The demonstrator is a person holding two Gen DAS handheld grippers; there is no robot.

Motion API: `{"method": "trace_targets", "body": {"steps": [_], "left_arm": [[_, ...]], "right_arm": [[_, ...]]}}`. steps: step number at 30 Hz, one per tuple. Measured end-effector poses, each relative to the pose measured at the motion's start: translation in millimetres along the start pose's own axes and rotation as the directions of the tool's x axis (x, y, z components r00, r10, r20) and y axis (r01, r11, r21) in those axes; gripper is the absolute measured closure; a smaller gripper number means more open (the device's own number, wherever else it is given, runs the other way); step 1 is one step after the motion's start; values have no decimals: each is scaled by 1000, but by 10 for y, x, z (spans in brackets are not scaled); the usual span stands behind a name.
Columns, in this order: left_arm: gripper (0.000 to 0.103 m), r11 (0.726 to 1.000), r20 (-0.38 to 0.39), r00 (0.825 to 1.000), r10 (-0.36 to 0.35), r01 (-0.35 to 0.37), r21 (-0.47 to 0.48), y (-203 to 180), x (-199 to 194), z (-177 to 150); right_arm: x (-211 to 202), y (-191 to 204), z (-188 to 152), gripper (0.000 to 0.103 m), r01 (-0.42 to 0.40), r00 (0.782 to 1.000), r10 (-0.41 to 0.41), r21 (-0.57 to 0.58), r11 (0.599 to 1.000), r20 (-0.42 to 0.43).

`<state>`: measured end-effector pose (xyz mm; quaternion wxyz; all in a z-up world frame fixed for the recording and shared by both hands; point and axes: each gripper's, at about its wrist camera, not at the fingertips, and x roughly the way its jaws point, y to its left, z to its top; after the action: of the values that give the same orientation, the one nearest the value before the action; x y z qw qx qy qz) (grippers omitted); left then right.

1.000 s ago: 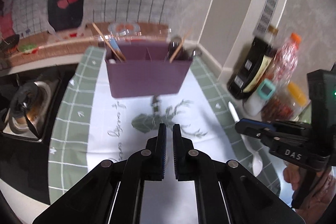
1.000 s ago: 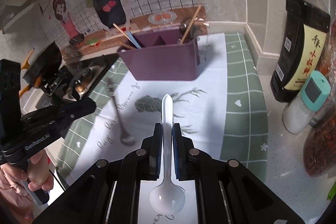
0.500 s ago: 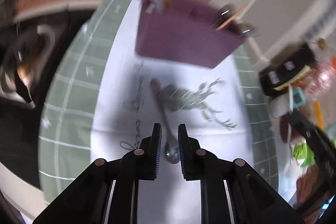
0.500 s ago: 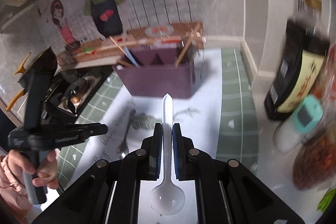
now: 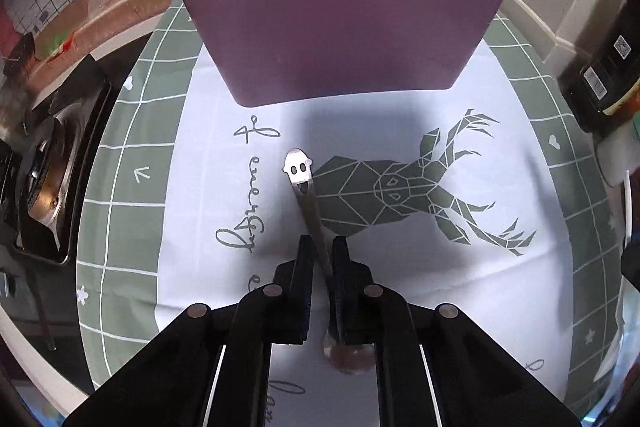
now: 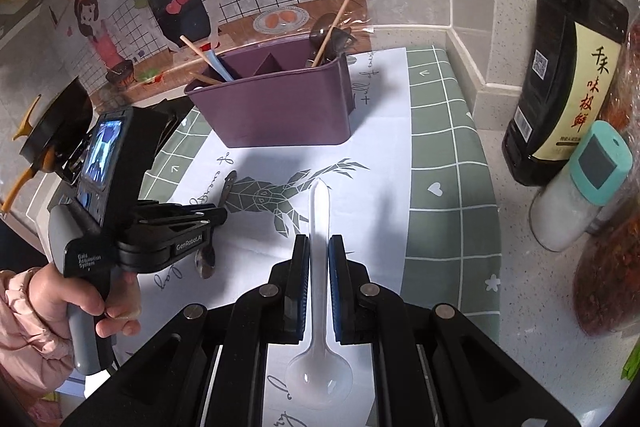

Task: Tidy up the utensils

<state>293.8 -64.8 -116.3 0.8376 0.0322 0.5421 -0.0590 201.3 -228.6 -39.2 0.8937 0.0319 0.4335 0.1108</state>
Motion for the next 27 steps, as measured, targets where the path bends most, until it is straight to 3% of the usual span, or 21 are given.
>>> {"method": "trace_targets", "body": {"steps": [3,7,10,16,20,22,23,24,25,27], "left_arm": [[96,1000,16,1000,-19,20,0,5,-19,-31],[97,989,98,985,-139,143,-25,87,-181,-164],[97,978,216,956,-197,207,-25,148,-464,-309],[101,974,377,904,-201,225,-20,254,-984,-392],[101,973,514,832,-206,230,19,341,-1434,-278],[101,970,538,814,-219,241,30,388,-1559,-205],[101,968,542,812,-219,249,19,442,-1591,-148],[100,967,526,820,-224,254,16,483,-1572,-94],[99,967,501,836,-223,255,4,525,-1527,-44],[97,968,418,891,-180,235,-84,658,-1331,56]], "right_arm": [[20,-9,-1,94,-4,1000,4,3,1000,-2],[39,-6,8,94,-38,999,38,16,999,-1],[20,6,21,94,-61,998,60,20,998,9],[-33,46,68,94,-63,997,62,17,998,40],[-190,68,217,94,-84,991,82,20,996,103],[-283,112,333,94,-76,987,76,-4,997,141],[-303,129,367,94,-65,987,65,-9,998,147],[-308,143,398,94,-55,987,57,-15,998,150],[-293,147,420,94,-56,988,58,-18,998,143],[-247,139,405,94,-60,990,61,-17,998,125]]}}
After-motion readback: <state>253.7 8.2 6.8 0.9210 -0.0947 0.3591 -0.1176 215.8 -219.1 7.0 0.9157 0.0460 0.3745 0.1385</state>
